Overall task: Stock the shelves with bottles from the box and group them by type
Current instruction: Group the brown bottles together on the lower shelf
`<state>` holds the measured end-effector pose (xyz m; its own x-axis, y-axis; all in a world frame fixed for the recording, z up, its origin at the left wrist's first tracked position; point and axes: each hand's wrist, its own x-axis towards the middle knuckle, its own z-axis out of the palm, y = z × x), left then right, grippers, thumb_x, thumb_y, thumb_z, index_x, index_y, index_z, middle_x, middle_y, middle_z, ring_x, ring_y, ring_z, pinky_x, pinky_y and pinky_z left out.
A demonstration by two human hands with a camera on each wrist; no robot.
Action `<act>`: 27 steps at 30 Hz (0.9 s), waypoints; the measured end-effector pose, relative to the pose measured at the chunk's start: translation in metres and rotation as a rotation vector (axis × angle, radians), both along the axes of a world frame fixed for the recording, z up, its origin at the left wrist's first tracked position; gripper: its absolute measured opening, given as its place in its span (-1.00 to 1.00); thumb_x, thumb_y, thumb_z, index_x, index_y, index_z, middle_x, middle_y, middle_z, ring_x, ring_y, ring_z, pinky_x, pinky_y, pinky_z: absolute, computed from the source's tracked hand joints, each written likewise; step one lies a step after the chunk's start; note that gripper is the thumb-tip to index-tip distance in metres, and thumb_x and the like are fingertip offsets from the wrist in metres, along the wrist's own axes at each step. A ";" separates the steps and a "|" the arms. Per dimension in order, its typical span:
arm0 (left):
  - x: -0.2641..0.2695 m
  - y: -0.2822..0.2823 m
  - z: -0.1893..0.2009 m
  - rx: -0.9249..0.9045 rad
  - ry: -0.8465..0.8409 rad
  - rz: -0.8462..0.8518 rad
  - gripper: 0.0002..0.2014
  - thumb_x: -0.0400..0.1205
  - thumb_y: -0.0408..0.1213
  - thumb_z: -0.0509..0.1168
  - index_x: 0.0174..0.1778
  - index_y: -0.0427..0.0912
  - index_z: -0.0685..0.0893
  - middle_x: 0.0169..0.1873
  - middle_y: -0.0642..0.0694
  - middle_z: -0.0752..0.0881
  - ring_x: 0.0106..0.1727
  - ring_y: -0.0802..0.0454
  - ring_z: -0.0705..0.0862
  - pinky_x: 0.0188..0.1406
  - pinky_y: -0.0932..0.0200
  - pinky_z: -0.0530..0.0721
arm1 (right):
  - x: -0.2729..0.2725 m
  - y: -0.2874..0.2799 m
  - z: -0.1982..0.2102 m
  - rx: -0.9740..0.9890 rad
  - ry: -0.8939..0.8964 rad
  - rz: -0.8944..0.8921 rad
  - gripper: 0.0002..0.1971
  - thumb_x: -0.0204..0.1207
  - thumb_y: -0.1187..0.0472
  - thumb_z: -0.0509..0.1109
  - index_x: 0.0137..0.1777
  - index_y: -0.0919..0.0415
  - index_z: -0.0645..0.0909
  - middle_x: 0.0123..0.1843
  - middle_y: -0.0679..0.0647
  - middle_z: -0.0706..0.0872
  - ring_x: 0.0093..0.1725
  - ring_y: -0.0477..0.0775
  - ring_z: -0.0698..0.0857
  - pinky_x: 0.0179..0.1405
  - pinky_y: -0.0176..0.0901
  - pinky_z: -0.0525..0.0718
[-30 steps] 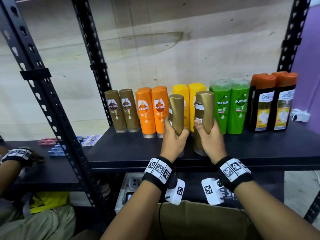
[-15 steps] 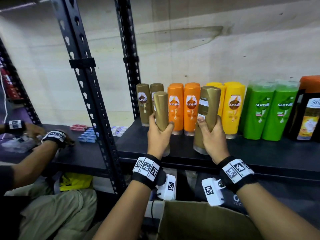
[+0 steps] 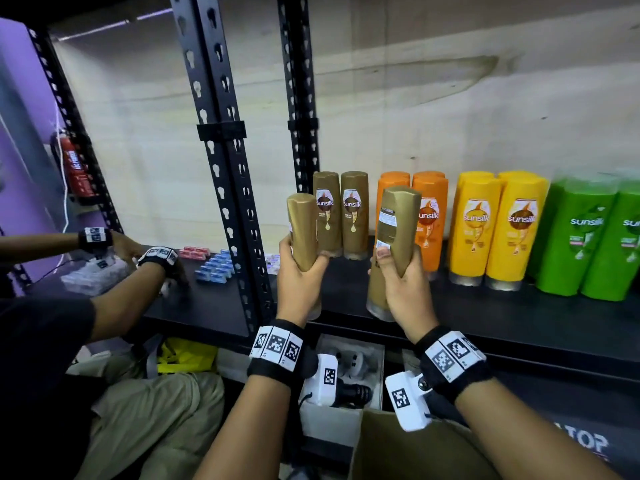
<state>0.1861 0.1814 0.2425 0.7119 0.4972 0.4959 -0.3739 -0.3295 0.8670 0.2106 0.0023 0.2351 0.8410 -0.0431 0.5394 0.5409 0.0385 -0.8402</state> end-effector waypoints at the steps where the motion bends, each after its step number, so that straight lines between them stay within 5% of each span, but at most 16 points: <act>1: 0.000 0.003 -0.001 -0.004 -0.002 0.009 -0.44 0.59 -0.12 0.49 0.47 0.03 0.43 0.04 0.22 0.71 -0.02 0.39 0.68 0.00 0.23 0.63 | -0.002 0.005 0.000 -0.004 0.001 0.007 -0.43 0.61 -0.23 0.37 0.52 0.01 0.42 0.36 0.13 0.72 0.30 0.28 0.73 0.36 0.33 0.65; 7: 0.007 0.019 -0.006 0.001 0.007 0.009 -0.40 0.60 -0.11 0.47 0.53 0.06 0.39 0.08 0.26 0.69 0.01 0.41 0.67 0.03 0.26 0.62 | -0.008 0.031 0.001 -0.040 -0.041 0.050 -0.40 0.60 -0.18 0.36 0.56 0.07 0.40 0.46 0.03 0.65 0.39 0.14 0.68 0.46 0.19 0.60; 10: 0.011 0.022 -0.006 0.011 0.001 -0.015 -0.40 0.61 -0.09 0.46 0.54 0.06 0.39 0.09 0.22 0.71 0.06 0.32 0.69 0.15 0.15 0.66 | -0.008 0.041 0.000 -0.056 -0.044 0.051 -0.50 0.61 -0.16 0.35 0.50 -0.09 0.39 0.42 -0.11 0.65 0.40 -0.16 0.64 0.43 -0.18 0.60; 14: 0.020 0.024 -0.008 0.025 -0.027 -0.027 -0.42 0.63 -0.14 0.45 0.55 -0.01 0.41 0.10 0.26 0.71 0.07 0.40 0.68 0.14 0.24 0.64 | 0.000 0.054 -0.002 -0.048 -0.041 0.041 -0.53 0.58 -0.22 0.37 0.44 -0.20 0.38 0.31 -0.36 0.62 0.24 -0.56 0.57 0.15 -0.67 0.48; 21: 0.029 0.026 -0.012 0.057 -0.035 -0.030 -0.41 0.64 -0.09 0.45 0.56 0.00 0.39 0.07 0.27 0.72 0.04 0.42 0.69 0.02 0.44 0.61 | 0.014 0.070 -0.010 -0.039 0.044 0.051 -0.26 0.43 -0.52 0.26 0.52 -0.20 0.27 0.33 -0.31 0.56 0.19 -0.64 0.54 0.05 -0.59 0.52; 24: 0.029 0.026 -0.011 0.039 -0.049 -0.031 -0.41 0.64 -0.12 0.47 0.56 -0.05 0.42 0.10 0.28 0.72 0.06 0.46 0.69 0.01 0.55 0.57 | 0.015 0.064 -0.011 -0.003 0.107 0.122 -0.35 0.45 -0.64 0.04 0.48 -0.43 0.24 0.29 -0.67 0.43 0.21 -0.77 0.44 0.14 -0.61 0.41; 27: 0.027 0.024 -0.011 0.033 -0.059 -0.029 -0.40 0.64 -0.11 0.46 0.57 -0.04 0.39 0.14 0.24 0.71 0.06 0.47 0.68 -0.01 0.61 0.54 | 0.018 0.058 -0.013 0.013 0.147 0.157 -0.44 0.54 -0.57 -0.03 0.46 -0.44 0.35 0.41 -0.53 0.48 0.37 -0.62 0.43 0.31 -0.47 0.39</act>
